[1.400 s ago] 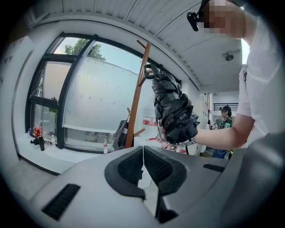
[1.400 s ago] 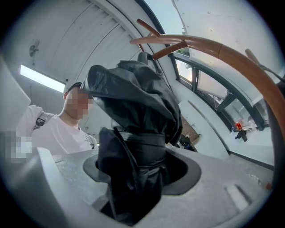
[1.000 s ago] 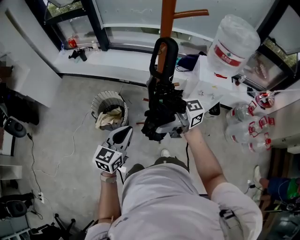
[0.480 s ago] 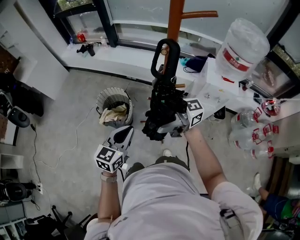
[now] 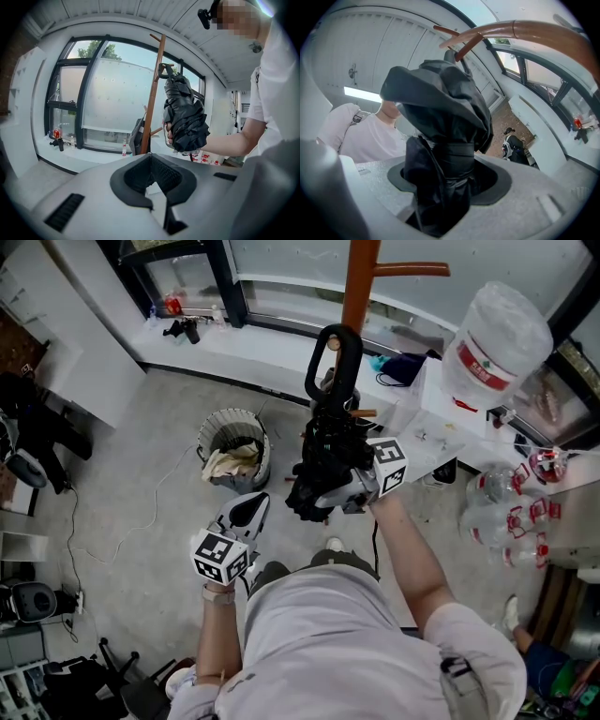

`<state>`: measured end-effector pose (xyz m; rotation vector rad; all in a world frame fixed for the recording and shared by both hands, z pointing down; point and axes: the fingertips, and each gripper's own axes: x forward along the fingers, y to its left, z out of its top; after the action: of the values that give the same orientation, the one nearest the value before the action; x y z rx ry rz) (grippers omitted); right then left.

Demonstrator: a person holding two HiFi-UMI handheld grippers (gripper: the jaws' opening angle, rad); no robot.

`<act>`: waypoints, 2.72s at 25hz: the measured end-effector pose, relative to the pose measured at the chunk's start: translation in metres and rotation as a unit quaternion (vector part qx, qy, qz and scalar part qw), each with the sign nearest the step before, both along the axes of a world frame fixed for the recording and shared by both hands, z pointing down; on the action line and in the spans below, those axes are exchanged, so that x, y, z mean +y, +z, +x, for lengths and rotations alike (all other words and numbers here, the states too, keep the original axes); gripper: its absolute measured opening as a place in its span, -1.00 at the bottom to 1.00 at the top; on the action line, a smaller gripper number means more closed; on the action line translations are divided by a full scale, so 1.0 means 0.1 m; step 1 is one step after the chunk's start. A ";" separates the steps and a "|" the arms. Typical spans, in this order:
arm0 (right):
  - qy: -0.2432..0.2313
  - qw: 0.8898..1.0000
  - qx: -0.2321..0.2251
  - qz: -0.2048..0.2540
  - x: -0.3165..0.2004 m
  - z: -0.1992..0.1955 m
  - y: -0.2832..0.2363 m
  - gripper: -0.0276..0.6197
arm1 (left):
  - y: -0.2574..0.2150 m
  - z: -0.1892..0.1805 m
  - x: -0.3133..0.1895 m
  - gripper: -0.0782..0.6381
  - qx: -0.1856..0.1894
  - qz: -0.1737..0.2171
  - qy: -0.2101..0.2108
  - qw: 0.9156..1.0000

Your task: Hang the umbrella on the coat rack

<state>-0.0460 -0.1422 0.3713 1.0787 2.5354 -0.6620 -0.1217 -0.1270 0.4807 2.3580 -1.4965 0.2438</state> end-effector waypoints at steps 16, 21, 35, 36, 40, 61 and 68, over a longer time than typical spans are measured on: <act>0.077 0.997 0.025 0.010 -0.40 -0.03 0.31 -0.05 | 0.14 0.04 -0.01 -0.77 -0.001 -0.012 -0.028 1.000; 0.133 0.990 0.048 0.018 -0.68 -0.04 0.37 -0.02 | 0.13 0.10 -0.14 -0.77 0.004 -0.019 -0.033 0.999; 0.234 0.970 0.062 -0.017 -1.00 0.09 0.52 0.13 | 0.19 0.23 -0.21 -0.77 0.012 -0.022 -0.014 1.000; 0.244 0.968 0.064 -0.020 -1.02 0.10 0.54 0.16 | 0.20 0.24 -0.21 -0.77 0.013 -0.022 -0.011 1.000; 0.294 0.952 0.076 -0.038 -1.17 0.16 0.61 0.24 | 0.21 0.27 -0.24 -0.77 0.015 -0.023 0.001 1.000; 0.489 0.842 0.210 -0.089 -1.25 0.69 1.38 0.36 | 0.32 0.46 -0.25 -0.77 0.034 -0.028 0.091 0.995; 0.517 0.819 0.212 -0.129 -1.03 1.03 1.45 0.36 | 0.36 0.63 -0.32 -0.77 0.041 -0.031 0.132 0.990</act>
<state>0.0565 -0.2454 0.5165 -0.6408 2.7138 -0.8953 -0.0591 -0.1594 0.5163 2.4797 -1.1224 0.2499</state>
